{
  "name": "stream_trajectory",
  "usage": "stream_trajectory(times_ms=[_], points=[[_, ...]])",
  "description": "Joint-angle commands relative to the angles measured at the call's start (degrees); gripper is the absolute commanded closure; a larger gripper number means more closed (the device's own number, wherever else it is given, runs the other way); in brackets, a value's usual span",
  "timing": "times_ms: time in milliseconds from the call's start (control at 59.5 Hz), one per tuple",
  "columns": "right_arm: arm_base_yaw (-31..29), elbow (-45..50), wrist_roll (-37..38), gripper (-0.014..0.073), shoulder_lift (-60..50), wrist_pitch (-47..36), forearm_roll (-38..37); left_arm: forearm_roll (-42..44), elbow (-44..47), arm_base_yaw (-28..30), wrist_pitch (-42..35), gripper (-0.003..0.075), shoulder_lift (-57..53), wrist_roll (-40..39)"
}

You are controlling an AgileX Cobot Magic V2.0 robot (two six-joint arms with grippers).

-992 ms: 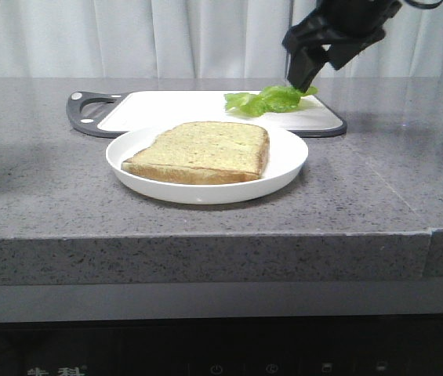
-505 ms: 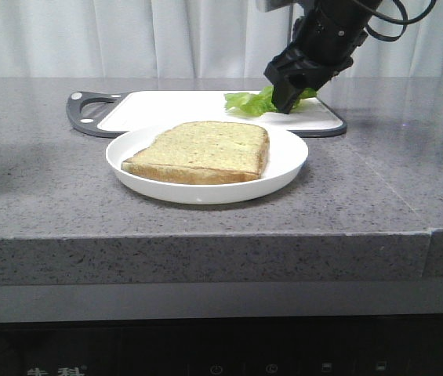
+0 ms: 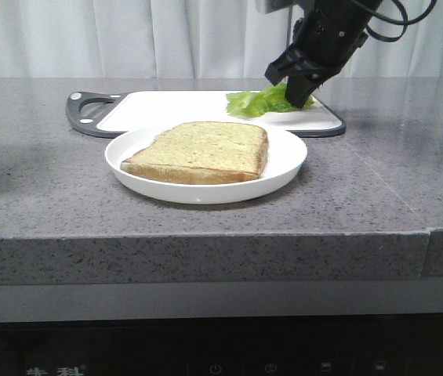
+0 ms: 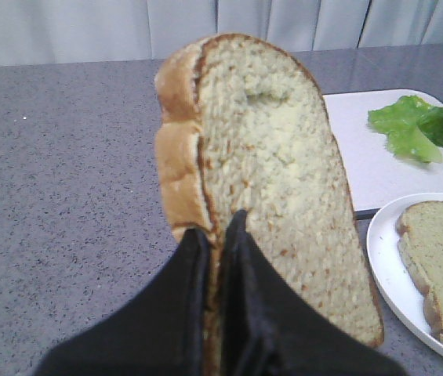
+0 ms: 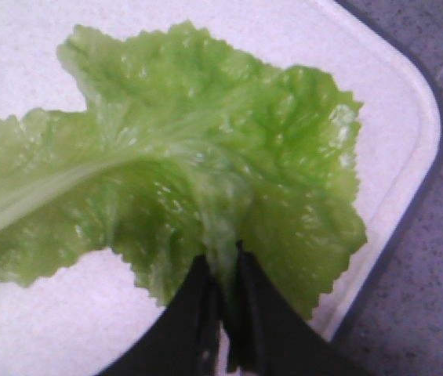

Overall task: Left arm grabs bread, right arm adds lettuce
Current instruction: 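Lower the right gripper onto the lettuce leaf on the cutting board and grasp it, then carry the lettuce with the right gripper and lower it onto the bread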

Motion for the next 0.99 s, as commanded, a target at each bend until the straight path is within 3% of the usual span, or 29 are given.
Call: stream_trajectory(times_ms=[0, 168, 303, 656, 976], points=[[0.02, -1.85, -0.36, 0.0654, -6.41, -2.25, 1.3, -0.11, -1.65, 0.16, -4.81, 0.0741, -0.25, -0.2], [0.26, -1.65, -0.46, 0.0654, -11.01, 0.43, 7.21, -0.11, -1.65, 0.16, -4.81, 0.0741, -0.25, -0.2], [1.49, 0.44, -0.46, 0.0654, -14.98, 0.71, 7.72, -0.11, -1.65, 0.16, -4.81, 0.0741, -0.25, -0.2], [10.54, 31.46, -0.41, 0.0654, -35.26, -15.04, 9.14, -0.11, -1.65, 0.16, -4.81, 0.0741, -0.25, -0.2], [16.07, 40.96, -0.41, 0.0654, -35.69, -18.42, 9.81, -0.11, -1.65, 0.16, -4.81, 0.0741, -0.25, -0.2]])
